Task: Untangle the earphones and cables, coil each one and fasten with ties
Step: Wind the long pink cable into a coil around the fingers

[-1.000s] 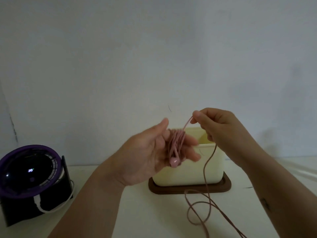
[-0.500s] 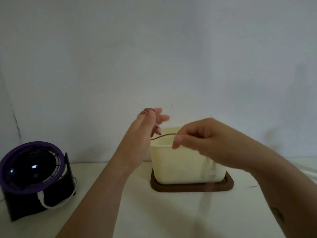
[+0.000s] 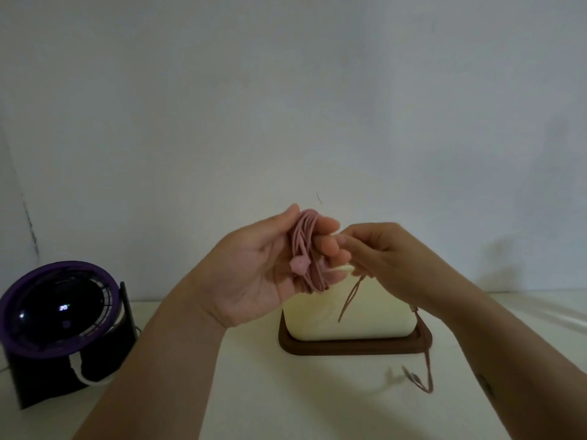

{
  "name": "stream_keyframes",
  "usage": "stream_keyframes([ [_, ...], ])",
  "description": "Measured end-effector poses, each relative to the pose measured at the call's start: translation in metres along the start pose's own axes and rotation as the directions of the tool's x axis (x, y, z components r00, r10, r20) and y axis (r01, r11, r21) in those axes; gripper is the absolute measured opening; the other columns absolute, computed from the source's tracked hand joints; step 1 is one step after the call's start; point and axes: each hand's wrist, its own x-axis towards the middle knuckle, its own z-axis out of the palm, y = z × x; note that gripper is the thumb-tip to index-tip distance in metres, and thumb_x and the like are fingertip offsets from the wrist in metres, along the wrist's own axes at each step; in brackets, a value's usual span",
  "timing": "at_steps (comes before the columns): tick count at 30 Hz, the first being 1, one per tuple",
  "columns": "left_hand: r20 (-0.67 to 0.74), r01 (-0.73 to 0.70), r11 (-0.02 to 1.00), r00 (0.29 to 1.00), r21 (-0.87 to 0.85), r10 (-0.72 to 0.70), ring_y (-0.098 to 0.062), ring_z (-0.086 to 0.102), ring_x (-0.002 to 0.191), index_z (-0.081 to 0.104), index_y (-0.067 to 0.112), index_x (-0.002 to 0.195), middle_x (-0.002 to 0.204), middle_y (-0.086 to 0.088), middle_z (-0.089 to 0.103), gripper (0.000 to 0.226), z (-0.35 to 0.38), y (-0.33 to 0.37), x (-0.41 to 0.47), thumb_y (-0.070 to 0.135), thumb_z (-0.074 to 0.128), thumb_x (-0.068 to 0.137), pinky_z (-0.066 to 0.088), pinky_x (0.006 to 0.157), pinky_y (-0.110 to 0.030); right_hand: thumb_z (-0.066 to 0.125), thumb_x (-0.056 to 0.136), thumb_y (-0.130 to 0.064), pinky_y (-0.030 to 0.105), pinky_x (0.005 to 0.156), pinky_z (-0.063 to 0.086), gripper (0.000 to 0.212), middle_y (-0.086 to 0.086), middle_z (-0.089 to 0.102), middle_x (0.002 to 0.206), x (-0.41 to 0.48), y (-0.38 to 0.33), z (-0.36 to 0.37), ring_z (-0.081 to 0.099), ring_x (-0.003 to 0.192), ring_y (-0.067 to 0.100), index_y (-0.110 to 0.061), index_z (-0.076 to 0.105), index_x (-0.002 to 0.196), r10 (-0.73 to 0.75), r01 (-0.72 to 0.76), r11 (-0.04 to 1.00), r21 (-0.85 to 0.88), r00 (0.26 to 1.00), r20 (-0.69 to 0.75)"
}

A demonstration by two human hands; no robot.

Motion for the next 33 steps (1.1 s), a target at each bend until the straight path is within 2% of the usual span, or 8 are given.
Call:
stream_keyframes([
  [6, -0.258, -0.169, 0.962, 0.96, -0.216, 0.111, -0.02, 0.071, 0.083, 0.066, 0.007, 0.096, 0.081, -0.004, 0.071, 0.041, 0.014, -0.007, 0.013, 0.032, 0.034, 0.097, 0.054, 0.086, -0.042, 0.05, 0.096, -0.019, 0.008, 0.056, 0.044, 0.033, -0.01, 0.06, 0.058, 0.0, 0.001, 0.012, 0.057, 0.054, -0.001, -0.026, 0.058, 0.065, 0.065, -0.064, 0.998, -0.007, 0.988, 0.138],
  [11, -0.347, -0.333, 0.941, 0.892, -0.068, 0.29, -0.016, 0.065, 0.098, 0.058, 0.01, 0.11, 0.094, -0.002, 0.072, 0.035, 0.013, -0.012, 0.02, 0.03, 0.031, 0.1, 0.044, 0.094, -0.033, 0.056, 0.094, -0.025, 0.029, 0.092, 0.05, 0.013, -0.006, 0.069, 0.066, -0.003, 0.004, 0.012, 0.069, 0.074, 0.01, -0.023, 0.067, 0.088, 0.179, -0.134, 0.981, -0.139, 0.898, 0.402],
  [14, -0.355, -0.345, 0.903, 0.835, 0.257, 0.42, -0.01, 0.063, 0.096, 0.057, 0.014, 0.106, 0.092, 0.002, 0.071, 0.03, 0.003, -0.013, 0.021, 0.027, 0.03, 0.101, 0.046, 0.081, -0.024, 0.056, 0.093, -0.031, 0.035, 0.091, 0.05, 0.015, -0.005, 0.069, 0.067, -0.005, -0.004, 0.009, 0.07, 0.076, 0.013, -0.029, 0.067, 0.084, 0.175, -0.109, 0.978, -0.177, 0.894, 0.413],
  [18, -0.293, -0.058, 0.581, 0.82, 0.812, 0.492, 0.002, 0.056, 0.091, 0.054, 0.027, 0.095, 0.106, 0.012, 0.063, 0.021, -0.015, -0.018, 0.015, 0.03, 0.034, 0.1, 0.042, 0.091, -0.023, 0.058, 0.09, -0.037, 0.021, 0.064, 0.051, 0.015, -0.01, 0.062, 0.055, -0.008, -0.018, -0.004, 0.064, 0.056, 0.004, -0.03, 0.067, 0.08, 0.112, -0.042, 0.975, -0.217, 0.941, 0.32],
  [22, -0.203, 0.079, 0.32, 0.904, 0.944, 0.376, -0.006, 0.051, 0.074, 0.05, 0.006, 0.089, 0.096, -0.005, 0.059, 0.046, -0.015, -0.02, 0.01, 0.05, 0.037, 0.09, 0.04, 0.069, -0.023, 0.06, 0.088, -0.037, 0.013, 0.047, 0.037, 0.017, -0.011, 0.045, 0.042, -0.009, -0.019, -0.017, 0.048, 0.041, 0.003, -0.03, 0.066, 0.073, 0.042, -0.003, 0.982, -0.187, 0.979, 0.202],
  [25, -0.195, 0.131, 0.258, 0.951, 0.957, 0.24, -0.023, 0.055, 0.083, 0.054, 0.005, 0.091, 0.095, -0.01, 0.062, 0.062, -0.011, -0.021, 0.007, 0.063, 0.034, 0.083, 0.046, 0.082, -0.036, 0.061, 0.088, -0.033, 0.011, 0.045, 0.032, 0.015, -0.015, 0.049, 0.045, -0.005, -0.014, -0.022, 0.041, 0.041, 0.003, -0.03, 0.068, 0.075, -0.026, 0.023, 0.981, -0.193, 1.0, -0.016],
  [29, -0.12, 0.065, 0.499, 0.99, 0.864, 0.078, -0.004, 0.051, 0.067, 0.062, 0.02, 0.087, 0.068, 0.015, 0.057, 0.037, -0.006, -0.018, 0.005, 0.047, 0.037, 0.091, 0.046, 0.076, -0.026, 0.061, 0.089, -0.031, 0.006, 0.055, 0.036, 0.015, -0.016, 0.057, 0.063, 0.0, -0.003, -0.018, 0.052, 0.058, -0.005, -0.036, 0.064, 0.075, -0.059, 0.007, 0.97, -0.245, 0.977, -0.204],
  [33, -0.054, -0.041, 0.83, 0.995, 0.557, 0.085, -0.014, 0.063, 0.083, 0.065, 0.018, 0.084, 0.06, 0.006, 0.052, 0.043, -0.003, -0.008, 0.002, 0.049, 0.035, 0.092, 0.048, 0.078, -0.021, 0.052, 0.09, -0.04, 0.022, 0.073, 0.044, 0.019, -0.011, 0.062, 0.087, 0.001, 0.002, -0.014, 0.058, 0.081, 0.002, -0.039, 0.063, 0.074, 0.02, -0.046, 0.965, -0.259, 0.994, -0.103],
])
